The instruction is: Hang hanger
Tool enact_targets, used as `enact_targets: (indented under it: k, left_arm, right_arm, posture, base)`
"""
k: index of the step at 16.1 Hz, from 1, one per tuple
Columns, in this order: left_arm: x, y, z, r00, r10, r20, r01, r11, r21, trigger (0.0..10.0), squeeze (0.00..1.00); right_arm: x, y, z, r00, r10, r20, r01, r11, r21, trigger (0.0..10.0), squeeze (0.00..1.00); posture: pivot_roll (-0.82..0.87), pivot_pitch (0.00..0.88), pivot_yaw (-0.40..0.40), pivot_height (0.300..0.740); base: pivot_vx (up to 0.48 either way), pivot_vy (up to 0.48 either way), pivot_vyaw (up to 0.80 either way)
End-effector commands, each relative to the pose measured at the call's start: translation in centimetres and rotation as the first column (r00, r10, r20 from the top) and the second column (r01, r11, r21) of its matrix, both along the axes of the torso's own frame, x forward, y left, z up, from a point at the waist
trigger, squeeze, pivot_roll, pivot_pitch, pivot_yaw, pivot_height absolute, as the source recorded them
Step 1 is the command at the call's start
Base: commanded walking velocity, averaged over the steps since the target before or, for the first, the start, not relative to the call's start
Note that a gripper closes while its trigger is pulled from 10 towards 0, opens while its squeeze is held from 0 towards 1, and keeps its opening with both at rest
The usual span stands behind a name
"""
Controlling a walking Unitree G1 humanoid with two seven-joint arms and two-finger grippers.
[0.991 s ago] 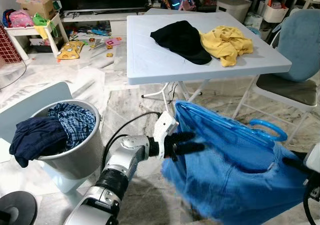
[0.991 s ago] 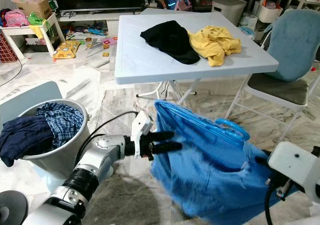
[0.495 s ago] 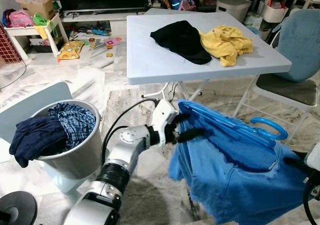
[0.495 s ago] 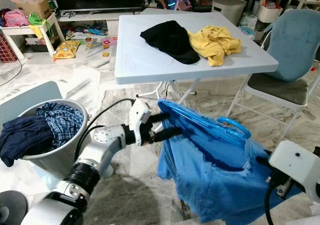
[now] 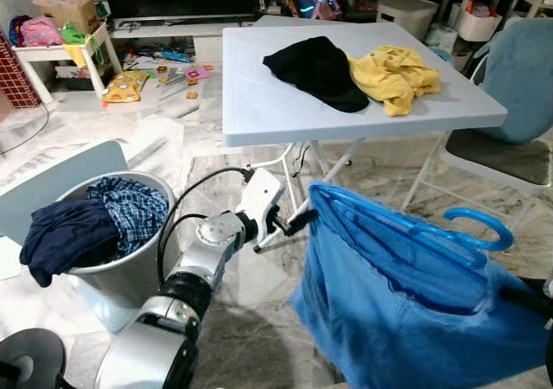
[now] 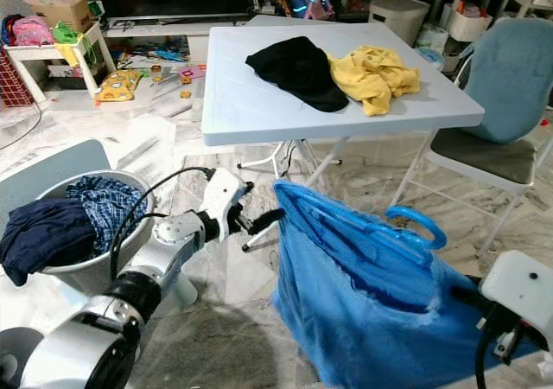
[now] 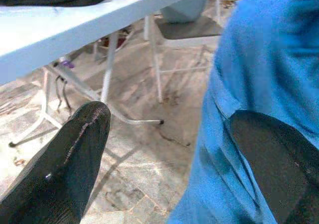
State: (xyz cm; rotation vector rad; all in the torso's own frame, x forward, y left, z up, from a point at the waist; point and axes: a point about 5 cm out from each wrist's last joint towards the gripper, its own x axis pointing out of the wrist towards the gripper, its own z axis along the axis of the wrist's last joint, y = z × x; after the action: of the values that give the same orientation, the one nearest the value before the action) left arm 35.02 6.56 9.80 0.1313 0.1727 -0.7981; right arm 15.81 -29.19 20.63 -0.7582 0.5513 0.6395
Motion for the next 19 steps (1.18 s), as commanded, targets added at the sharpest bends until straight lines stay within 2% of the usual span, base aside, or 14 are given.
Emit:
enact_targets:
  k: [1, 2, 3, 4, 5, 10, 13, 16, 19]
  left_arm:
    - [0.4, -0.2, 0.5, 1.000, 0.001, 0.019, -0.001, 1.000, 0.012, 8.4, 0.00]
    - [0.4, -0.3, 0.5, 1.000, 0.005, 0.011, -0.005, 1.000, -0.002, 2.0, 0.00]
    - [0.5, -0.4, 0.6, 1.000, 0.011, 0.007, -0.011, 1.000, -0.019, 1.0, 0.00]
    - [0.6, -1.4, 1.2, 0.999, 0.000, -0.036, -0.004, 0.992, -0.122, 3.4, 0.00]
    - [0.5, -2.0, 1.4, 0.999, -0.033, -0.031, 0.028, 0.988, -0.151, 0.0, 0.00]
    - [0.4, -1.9, 1.2, 0.997, -0.038, -0.069, 0.024, 0.981, -0.192, 0.0, 0.00]
    - [0.6, -1.4, 1.4, 0.996, -0.052, -0.067, 0.037, 0.975, -0.218, 0.0, 0.00]
    - [0.5, -1.1, 1.8, 0.988, -0.134, -0.074, 0.109, 0.954, -0.279, 0.0, 0.00]
    - [0.5, -1.0, 2.1, 0.983, -0.158, -0.089, 0.122, 0.940, -0.319, 0.0, 0.00]
  right_arm:
    - [0.0, 0.3, 1.1, 0.999, 0.025, 0.029, -0.025, 1.000, -0.004, 10.0, 0.00]
    - [-0.2, 0.4, 1.2, 0.999, 0.031, 0.022, -0.031, 1.000, -0.003, 10.0, 0.00]
    - [-0.2, 0.3, 1.2, 0.999, 0.031, 0.022, -0.031, 1.000, -0.004, 10.0, 0.00]
    - [-0.1, 0.3, 1.3, 0.999, 0.028, 0.026, -0.028, 1.000, -0.006, 10.0, 0.00]
    - [-0.3, 0.6, 1.3, 0.999, 0.042, 0.013, -0.042, 0.999, 0.008, 10.0, 0.00]
    - [-1.2, 1.1, 1.1, 0.997, 0.070, -0.046, -0.068, 0.997, 0.038, 10.0, 0.00]
    - [-2.3, 0.5, 0.7, 0.991, 0.066, -0.113, -0.064, 0.998, 0.021, 10.0, 0.00]
    - [-4.1, -0.9, 0.1, 0.971, 0.054, -0.232, -0.056, 0.998, -0.004, 10.0, 0.00]
    - [-5.0, -1.9, -0.2, 0.958, 0.051, -0.283, -0.061, 0.998, -0.028, 10.0, 0.00]
  posture:
    - [-0.10, 0.000, -0.017, 0.740]
    - [-0.10, 0.000, -0.018, 0.740]
    - [-0.10, 0.000, -0.017, 0.740]
    - [-0.10, 0.000, -0.018, 0.740]
    - [-0.10, 0.000, -0.018, 0.740]
    - [-0.10, 0.000, -0.016, 0.740]
    - [-0.10, 0.000, -0.016, 0.740]
    - [-0.11, 0.000, -0.019, 0.740]
    - [-0.11, 0.000, -0.022, 0.740]
  base:
    - [0.000, 0.000, 0.00]
    - [0.000, 0.000, 0.00]
    - [0.000, 0.000, 0.00]
    - [0.000, 0.000, 0.00]
    - [0.000, 0.000, 0.00]
    - [0.000, 0.000, 0.00]
    - [0.000, 0.000, 0.00]
    - [0.000, 0.000, 0.00]
    - [0.000, 0.000, 0.00]
